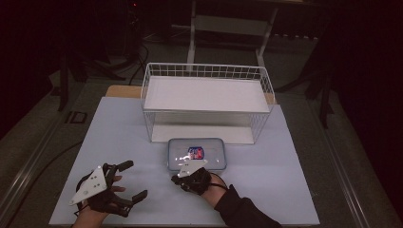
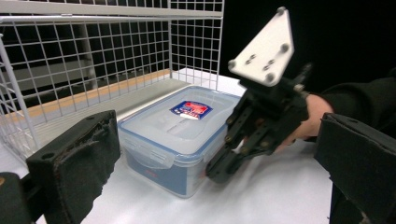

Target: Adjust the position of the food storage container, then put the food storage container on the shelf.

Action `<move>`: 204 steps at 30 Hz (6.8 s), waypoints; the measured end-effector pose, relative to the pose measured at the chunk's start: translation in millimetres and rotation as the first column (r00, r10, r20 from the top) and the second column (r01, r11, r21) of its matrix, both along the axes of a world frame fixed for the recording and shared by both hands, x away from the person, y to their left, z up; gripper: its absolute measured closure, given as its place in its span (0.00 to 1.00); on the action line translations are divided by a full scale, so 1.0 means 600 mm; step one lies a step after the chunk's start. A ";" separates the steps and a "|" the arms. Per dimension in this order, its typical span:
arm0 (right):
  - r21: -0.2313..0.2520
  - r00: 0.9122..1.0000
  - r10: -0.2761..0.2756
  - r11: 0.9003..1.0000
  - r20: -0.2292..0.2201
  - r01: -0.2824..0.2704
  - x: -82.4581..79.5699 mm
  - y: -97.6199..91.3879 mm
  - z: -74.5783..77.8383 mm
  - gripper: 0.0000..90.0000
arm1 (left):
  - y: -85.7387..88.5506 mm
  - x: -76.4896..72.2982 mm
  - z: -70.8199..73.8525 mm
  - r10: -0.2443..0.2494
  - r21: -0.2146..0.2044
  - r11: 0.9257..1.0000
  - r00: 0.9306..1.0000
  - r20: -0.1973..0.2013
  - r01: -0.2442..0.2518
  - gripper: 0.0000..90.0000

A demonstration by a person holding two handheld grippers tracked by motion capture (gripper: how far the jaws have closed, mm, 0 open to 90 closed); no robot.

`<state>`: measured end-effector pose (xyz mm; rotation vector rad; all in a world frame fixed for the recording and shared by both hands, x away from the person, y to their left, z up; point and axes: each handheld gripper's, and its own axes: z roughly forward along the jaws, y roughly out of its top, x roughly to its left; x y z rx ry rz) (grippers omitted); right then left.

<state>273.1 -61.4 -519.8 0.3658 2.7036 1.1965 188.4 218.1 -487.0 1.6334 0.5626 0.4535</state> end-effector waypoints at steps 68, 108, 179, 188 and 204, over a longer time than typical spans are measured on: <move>0.312 0.886 -0.464 0.846 0.026 0.433 0.002 -0.262 0.111 0.11 | -0.086 0.241 -0.015 0.079 0.005 0.993 0.640 -0.765 -0.117 0.01; 0.250 0.835 -0.433 0.814 -0.340 0.524 0.074 -0.283 0.070 0.15 | -0.069 0.247 -0.063 -0.146 -0.165 0.986 0.545 -0.826 0.014 0.59; 0.331 0.839 -0.362 0.798 -0.406 0.504 0.189 -0.334 0.082 0.58 | -0.142 0.303 -0.013 -0.021 -0.077 0.997 0.833 -0.552 -0.027 0.61; 0.360 0.850 -0.382 0.784 -0.363 0.506 0.205 -0.323 0.064 0.57 | -0.141 0.322 -0.020 0.037 -0.052 0.996 0.862 -0.506 -0.074 0.59; 0.403 0.860 -0.392 0.765 -0.327 0.503 0.221 -0.313 0.040 0.56 | -0.136 0.332 -0.030 0.079 -0.059 0.991 0.880 -0.469 -0.120 0.57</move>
